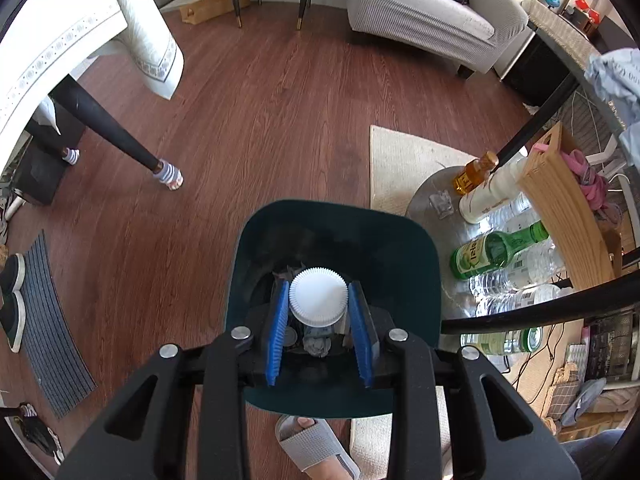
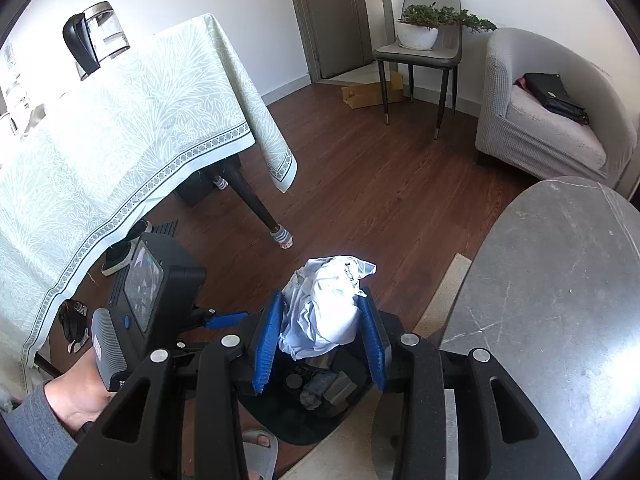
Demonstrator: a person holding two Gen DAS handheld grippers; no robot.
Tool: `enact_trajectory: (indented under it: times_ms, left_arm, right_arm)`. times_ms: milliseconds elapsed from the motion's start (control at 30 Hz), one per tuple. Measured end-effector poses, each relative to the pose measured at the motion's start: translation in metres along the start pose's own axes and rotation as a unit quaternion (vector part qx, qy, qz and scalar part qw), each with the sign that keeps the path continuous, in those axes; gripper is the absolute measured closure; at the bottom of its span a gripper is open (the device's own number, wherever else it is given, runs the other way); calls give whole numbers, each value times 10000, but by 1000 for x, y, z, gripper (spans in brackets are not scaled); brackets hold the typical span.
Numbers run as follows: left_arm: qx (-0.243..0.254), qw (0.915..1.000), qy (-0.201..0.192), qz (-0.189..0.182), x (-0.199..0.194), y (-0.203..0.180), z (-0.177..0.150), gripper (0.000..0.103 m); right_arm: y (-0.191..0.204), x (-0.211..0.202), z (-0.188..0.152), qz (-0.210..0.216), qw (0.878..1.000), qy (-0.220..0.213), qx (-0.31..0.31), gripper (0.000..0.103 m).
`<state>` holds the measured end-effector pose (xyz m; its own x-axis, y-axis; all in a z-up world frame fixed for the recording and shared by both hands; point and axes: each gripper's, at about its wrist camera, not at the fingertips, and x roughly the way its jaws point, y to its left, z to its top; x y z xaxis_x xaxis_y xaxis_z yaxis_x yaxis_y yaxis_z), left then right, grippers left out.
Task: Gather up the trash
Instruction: 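Carry the white cap and paper ball over the green bin, then open the left tool to drop the cap while the right tool releases the paper ball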
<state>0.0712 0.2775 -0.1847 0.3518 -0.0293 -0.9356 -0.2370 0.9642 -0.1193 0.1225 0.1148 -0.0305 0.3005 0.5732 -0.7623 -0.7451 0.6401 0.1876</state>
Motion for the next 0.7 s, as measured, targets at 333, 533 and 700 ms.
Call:
enact_trajectory:
  times_ms: [333,533,700]
  left_arm:
    - [-25,9973,738,61,41,27,-22,71]
    - [-72,9983,572,-15,37,39,-24,56]
    - [-160,9992,373,-43,21,48,-20,59]
  right_arm:
    - [25,49,1,9,9992,384,-148,64]
    - [30,81,-7,-30,9972,721,-184,64]
    - [28,110,-22,-34,9947,1015,-135,65]
